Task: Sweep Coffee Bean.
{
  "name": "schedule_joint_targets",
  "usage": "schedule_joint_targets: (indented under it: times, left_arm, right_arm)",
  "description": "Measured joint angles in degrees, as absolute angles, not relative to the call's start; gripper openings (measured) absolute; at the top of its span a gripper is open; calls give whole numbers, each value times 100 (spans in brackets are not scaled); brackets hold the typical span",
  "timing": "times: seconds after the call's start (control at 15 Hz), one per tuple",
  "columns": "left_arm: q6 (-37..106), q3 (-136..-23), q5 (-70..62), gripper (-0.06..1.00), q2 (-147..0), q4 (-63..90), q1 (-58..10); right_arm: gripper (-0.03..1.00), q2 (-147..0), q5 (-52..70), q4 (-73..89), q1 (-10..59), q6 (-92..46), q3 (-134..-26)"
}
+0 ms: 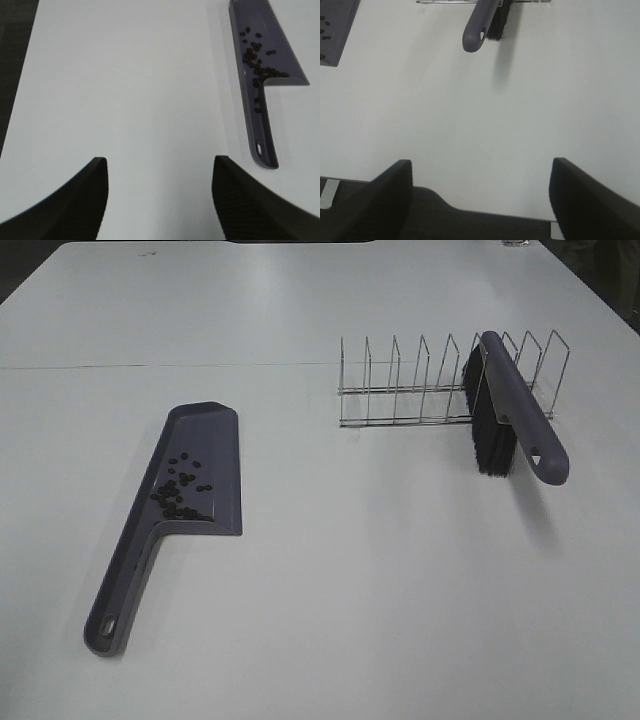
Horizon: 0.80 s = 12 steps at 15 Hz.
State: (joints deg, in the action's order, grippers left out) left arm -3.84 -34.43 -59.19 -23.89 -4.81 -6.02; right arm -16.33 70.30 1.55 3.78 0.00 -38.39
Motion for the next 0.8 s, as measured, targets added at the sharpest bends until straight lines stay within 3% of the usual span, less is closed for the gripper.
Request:
schedule_joint_targets:
  times: [0.53, 0.8]
  left_arm:
    - [-384, -3426, -6343, 56, -143, -745, -602]
    - [-384, -3237, -6623, 56, 34, -762, -602]
  right_arm:
    - [67, -34, 6669, 74, 378, -579, -3243]
    - [67, 29, 6543, 275, 378, -630, -2790]
